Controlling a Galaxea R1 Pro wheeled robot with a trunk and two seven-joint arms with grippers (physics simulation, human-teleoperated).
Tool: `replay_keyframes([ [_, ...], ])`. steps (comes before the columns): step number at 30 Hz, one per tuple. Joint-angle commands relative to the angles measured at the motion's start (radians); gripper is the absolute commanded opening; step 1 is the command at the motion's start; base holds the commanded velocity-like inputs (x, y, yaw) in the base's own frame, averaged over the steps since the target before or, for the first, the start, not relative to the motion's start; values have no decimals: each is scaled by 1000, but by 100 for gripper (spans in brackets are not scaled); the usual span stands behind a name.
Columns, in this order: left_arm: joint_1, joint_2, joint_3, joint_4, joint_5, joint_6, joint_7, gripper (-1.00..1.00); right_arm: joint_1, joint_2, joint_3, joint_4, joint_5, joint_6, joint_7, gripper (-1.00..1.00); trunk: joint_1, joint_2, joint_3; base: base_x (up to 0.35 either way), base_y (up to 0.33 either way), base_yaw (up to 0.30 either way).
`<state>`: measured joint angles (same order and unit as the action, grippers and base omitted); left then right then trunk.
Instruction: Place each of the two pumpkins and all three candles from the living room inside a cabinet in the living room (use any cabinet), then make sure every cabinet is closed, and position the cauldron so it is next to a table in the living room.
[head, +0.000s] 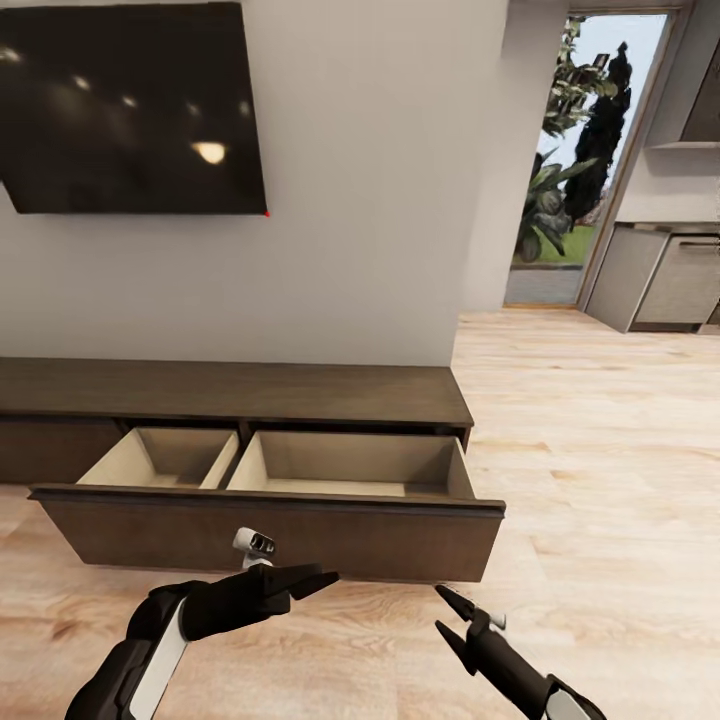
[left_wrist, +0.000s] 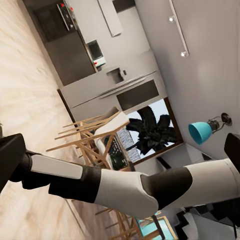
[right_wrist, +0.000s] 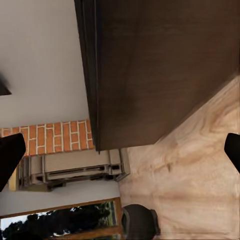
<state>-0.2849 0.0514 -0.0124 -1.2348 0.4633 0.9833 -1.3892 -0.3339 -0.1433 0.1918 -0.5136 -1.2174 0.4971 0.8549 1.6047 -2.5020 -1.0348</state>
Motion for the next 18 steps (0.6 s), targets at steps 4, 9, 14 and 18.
replay_keyframes([
  [4, 0, 1, -1, 0, 4, 11, 0, 100, -1, -1, 9, 3, 42, 4, 5, 100, -2, 1, 15, 0, 0, 0],
  [9, 0, 4, -2, -8, 5, 12, 2, 100, 0, -2, 10, 5, 66, -1, 6, 100, -4, 2, 34, 0, 0, 0],
  [14, 5, 12, -3, -82, 11, 16, 3, 100, 1, -2, 11, 11, 90, -3, 7, 100, -20, 30, 50, 0, 0, 0],
  [18, 7, 12, -3, -92, 10, 17, 4, 100, 2, -2, 11, 12, 115, -3, 8, 100, -35, 58, 63, 0, 0, 0],
])
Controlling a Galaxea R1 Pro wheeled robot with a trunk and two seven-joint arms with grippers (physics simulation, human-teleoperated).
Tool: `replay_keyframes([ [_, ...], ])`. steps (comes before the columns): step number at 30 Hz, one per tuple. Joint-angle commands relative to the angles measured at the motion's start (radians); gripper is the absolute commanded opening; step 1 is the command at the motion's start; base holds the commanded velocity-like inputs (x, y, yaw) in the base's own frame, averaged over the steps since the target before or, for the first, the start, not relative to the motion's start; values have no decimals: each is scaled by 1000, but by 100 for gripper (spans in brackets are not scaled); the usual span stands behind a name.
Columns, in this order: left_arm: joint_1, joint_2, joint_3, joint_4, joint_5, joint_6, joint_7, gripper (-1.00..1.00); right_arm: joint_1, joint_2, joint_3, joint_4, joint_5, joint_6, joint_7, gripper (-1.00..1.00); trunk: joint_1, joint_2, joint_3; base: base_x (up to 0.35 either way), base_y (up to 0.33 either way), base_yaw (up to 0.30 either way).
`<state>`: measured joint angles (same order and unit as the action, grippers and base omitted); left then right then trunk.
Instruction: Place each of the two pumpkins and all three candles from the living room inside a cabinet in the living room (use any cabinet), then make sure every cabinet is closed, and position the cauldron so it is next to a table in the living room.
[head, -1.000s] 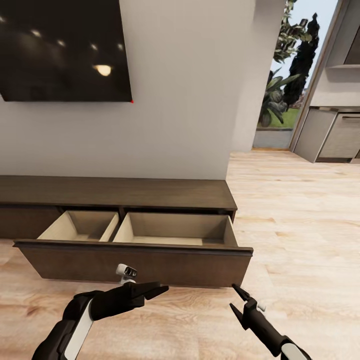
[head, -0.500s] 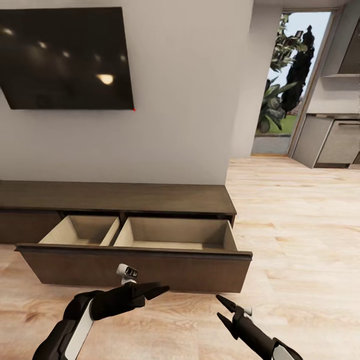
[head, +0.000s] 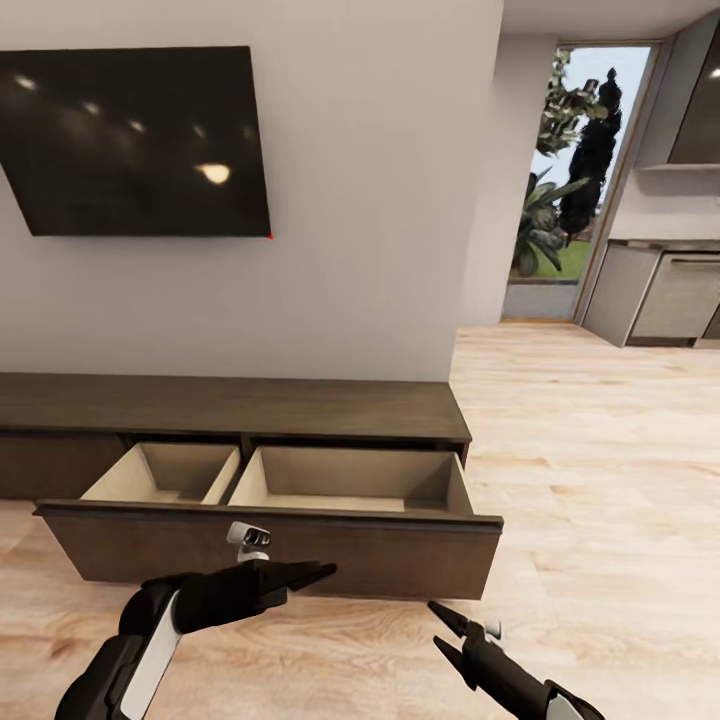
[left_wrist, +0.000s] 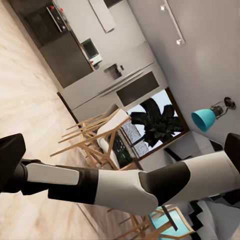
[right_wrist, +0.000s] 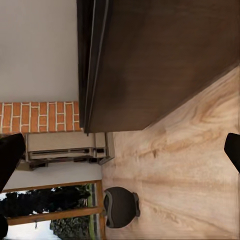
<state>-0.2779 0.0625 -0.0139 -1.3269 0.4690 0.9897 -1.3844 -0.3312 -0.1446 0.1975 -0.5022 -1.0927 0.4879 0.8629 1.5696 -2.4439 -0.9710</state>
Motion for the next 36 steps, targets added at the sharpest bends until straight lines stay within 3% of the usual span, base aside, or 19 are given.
replay_keyframes([
  [1, 0, 1, -2, -1, 4, 10, 1, 100, -1, -1, 5, 1, -4, 6, 0, 100, -4, 7, 2, 0, 0, 0],
  [6, 0, 7, 1, -4, 2, 10, 32, 100, 0, 0, 4, 3, 61, 6, -1, 100, -23, 42, 18, 0, 0, 0],
  [8, 10, 26, 1, -4, 1, 10, 73, 100, -1, -1, 4, 4, 79, 3, 0, 100, -31, 56, 24, 0, 0, 0],
  [12, 37, 50, -1, -3, -1, 10, 163, 100, 0, -1, 5, 11, 86, -35, 2, 100, -46, 84, 37, 0, 0, 0],
  [18, 62, 58, 2, 54, -3, 9, 287, 100, 0, -1, 5, 43, 92, -69, 20, 100, -69, 126, 56, 0, 0, 0],
  [21, 66, 63, 2, 100, -33, 7, 338, 100, 0, -1, 5, 57, 94, -72, 23, 100, -81, 147, 65, 0, 0, 0],
  [25, 67, 69, 0, 129, -78, 6, 369, 100, 1, 0, 5, 79, 134, -72, 24, 100, -96, 175, 77, 0, 0, 0],
  [30, 69, 91, 1, 167, -96, 3, 383, 100, 1, 2, 5, 87, 206, -72, 18, 100, -115, 210, 93, 0, 0, 0],
  [36, 68, 99, 14, 294, -104, -10, 390, 100, 1, 2, 5, 108, 223, -76, 10, 100, -138, 252, 112, 0, 0, 0],
])
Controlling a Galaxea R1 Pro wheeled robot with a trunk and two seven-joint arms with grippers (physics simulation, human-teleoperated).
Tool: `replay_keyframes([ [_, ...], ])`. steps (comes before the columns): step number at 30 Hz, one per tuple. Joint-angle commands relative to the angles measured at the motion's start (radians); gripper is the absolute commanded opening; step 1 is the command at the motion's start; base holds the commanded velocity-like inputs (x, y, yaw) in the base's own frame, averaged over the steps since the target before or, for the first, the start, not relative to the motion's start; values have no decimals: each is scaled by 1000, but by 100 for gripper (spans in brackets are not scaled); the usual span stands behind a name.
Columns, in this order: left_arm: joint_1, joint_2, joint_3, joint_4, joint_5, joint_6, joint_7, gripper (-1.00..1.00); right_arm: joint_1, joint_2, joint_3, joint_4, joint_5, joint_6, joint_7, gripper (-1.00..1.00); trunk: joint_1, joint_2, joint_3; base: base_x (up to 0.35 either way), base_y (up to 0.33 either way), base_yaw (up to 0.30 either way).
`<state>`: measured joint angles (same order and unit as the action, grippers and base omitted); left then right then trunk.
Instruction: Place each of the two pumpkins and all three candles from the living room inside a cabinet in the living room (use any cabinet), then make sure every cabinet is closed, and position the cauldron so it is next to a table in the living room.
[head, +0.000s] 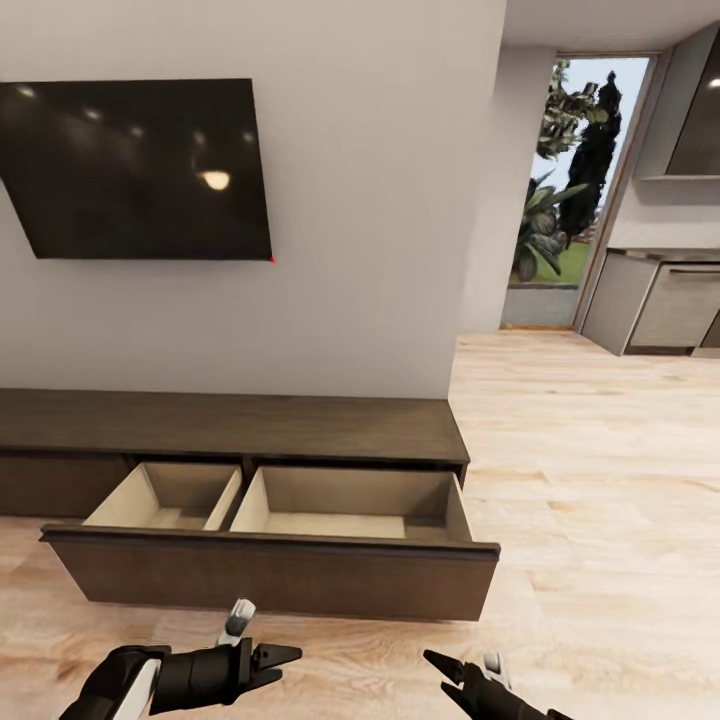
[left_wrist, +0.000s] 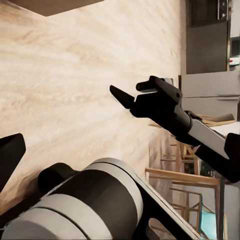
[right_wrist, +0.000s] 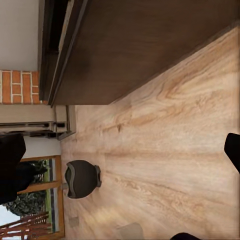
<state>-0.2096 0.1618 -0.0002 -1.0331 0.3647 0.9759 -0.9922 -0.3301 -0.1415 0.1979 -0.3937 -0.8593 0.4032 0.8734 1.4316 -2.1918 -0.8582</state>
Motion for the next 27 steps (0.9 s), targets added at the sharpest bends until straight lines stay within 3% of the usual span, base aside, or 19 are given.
replay_keyframes([
  [1, -1, 0, 0, 3, 1, 0, -2, 100, 0, -1, 4, 0, -9, 6, 0, 100, -4, 7, 2, 0, 0, 0],
  [11, -1, 5, 3, 20, 0, -46, -1, 100, 0, 5, 6, 24, 9, -145, 1, 100, -42, 77, 34, -2, 0, 0],
  [15, -1, 3, 2, 80, -1, -76, -1, 100, 0, 6, 5, 28, 20, -157, 0, 100, -58, 105, 46, -189, 0, 0],
  [21, -2, 3, 1, 100, -1, -106, 0, 100, 0, 6, 6, 28, 23, -159, -2, 100, -81, 147, 65, -268, 0, 0],
  [27, -2, 2, 2, 102, -1, -110, 0, 100, 0, 6, 6, 34, 22, -175, -5, 100, -104, 189, 84, -60, 0, 0],
])
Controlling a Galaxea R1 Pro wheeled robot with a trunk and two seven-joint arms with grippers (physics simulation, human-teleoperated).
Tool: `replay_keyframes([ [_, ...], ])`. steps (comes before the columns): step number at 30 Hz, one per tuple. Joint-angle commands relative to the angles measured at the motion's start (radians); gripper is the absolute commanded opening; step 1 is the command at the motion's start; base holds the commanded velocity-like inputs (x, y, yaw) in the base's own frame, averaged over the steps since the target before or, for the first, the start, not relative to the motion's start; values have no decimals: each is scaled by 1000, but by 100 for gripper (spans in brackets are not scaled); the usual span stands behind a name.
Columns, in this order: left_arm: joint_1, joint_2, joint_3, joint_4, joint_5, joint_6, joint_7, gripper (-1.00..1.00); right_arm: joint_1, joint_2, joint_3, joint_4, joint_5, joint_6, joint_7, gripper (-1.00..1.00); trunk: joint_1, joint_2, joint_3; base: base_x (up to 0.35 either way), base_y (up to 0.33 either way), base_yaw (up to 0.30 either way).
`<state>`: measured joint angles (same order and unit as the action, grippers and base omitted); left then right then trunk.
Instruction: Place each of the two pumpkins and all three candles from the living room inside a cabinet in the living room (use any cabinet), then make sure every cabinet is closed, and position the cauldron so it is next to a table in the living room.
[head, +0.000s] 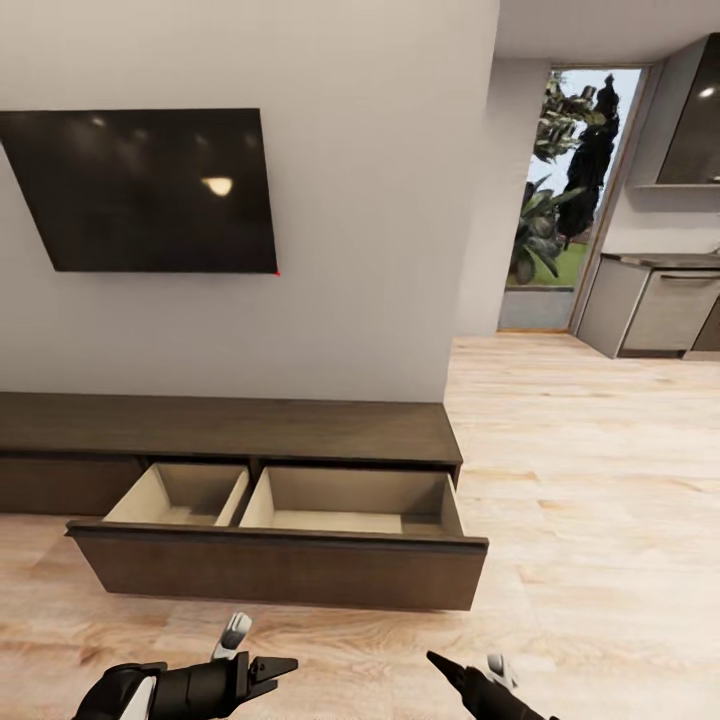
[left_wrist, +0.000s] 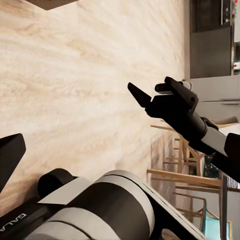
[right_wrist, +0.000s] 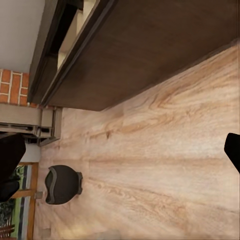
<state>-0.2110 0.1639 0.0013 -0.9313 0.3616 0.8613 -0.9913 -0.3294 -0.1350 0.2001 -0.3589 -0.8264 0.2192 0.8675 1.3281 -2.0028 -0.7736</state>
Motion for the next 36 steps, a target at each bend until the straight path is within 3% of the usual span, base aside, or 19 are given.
replay_keyframes([
  [1, 0, 0, 0, 0, 2, 5, -1, 100, 0, -1, 4, 3, -11, 8, 1, 100, -4, 7, 2, -14, 0, 0],
  [19, 0, -1, 0, 0, 1, 4, 0, 100, 0, 0, 4, 37, -10, -17, 4, 100, -73, 133, 59, -1, 0, 0],
  [24, 0, -4, 1, 0, 2, 3, 54, 100, 0, 0, 4, 46, -10, -42, -10, 100, -92, 168, 74, 0, 0, 0],
  [27, 0, -6, 3, 0, 3, 3, 102, 100, 0, 1, 5, 64, -9, -47, -77, 100, -104, 189, 84, 0, 0, 0],
  [32, 0, -9, 4, 1, 3, -4, 162, 100, 0, 2, 5, 71, -6, -51, -280, 100, -123, 224, 99, 0, 0, 0],
  [36, 0, -11, 3, 1, 6, -51, 220, 100, 0, 3, 5, 70, -5, -55, -440, 100, -138, 252, 112, 0, 0, 0],
])
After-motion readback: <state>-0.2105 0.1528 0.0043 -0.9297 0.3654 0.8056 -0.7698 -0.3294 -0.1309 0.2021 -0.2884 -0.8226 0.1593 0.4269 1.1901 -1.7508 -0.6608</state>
